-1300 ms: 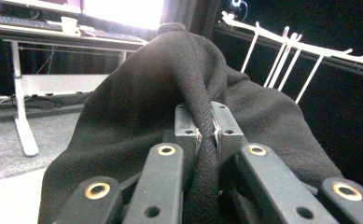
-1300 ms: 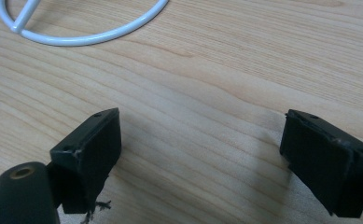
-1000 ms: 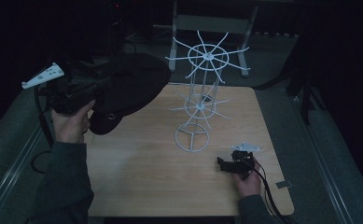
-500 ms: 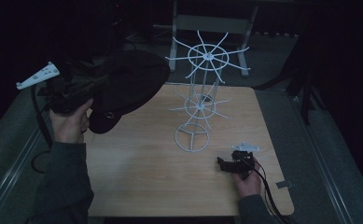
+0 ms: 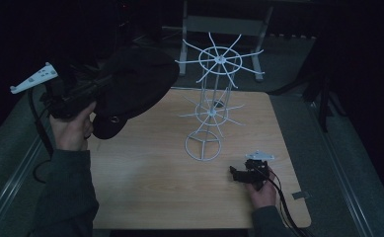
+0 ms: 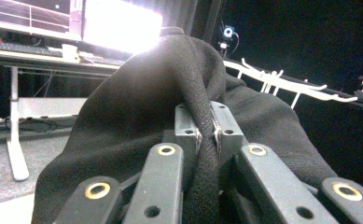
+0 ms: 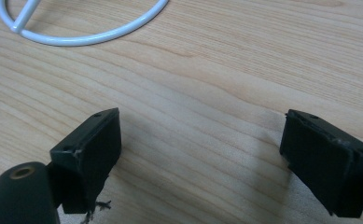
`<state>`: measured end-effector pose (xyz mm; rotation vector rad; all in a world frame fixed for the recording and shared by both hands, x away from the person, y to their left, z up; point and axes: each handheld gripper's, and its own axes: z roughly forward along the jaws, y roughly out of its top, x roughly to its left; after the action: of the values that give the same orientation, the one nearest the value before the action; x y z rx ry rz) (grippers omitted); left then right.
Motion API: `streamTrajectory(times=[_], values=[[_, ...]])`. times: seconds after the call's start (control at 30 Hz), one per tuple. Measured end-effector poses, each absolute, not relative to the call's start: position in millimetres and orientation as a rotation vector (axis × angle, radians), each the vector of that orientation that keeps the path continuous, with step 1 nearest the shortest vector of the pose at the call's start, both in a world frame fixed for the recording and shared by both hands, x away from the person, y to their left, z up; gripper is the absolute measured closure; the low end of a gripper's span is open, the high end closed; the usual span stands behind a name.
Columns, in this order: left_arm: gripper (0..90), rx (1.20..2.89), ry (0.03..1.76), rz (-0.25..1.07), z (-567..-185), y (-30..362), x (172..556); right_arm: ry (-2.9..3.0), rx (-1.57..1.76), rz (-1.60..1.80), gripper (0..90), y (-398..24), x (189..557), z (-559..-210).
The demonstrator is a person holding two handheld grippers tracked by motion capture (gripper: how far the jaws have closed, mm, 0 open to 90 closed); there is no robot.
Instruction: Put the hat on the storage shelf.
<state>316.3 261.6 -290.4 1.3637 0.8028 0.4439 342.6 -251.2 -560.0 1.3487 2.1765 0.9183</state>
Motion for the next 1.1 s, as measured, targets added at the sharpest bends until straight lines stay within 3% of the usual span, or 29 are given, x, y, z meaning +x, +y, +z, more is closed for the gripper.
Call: streamTrajectory(times=[1.1], values=[[84.5, 1.285, 0.782, 0.474, -283.1, 264.6, 309.1, 2.177, 1.349, 0.918, 12.3, -251.2, 342.6, -560.0]])
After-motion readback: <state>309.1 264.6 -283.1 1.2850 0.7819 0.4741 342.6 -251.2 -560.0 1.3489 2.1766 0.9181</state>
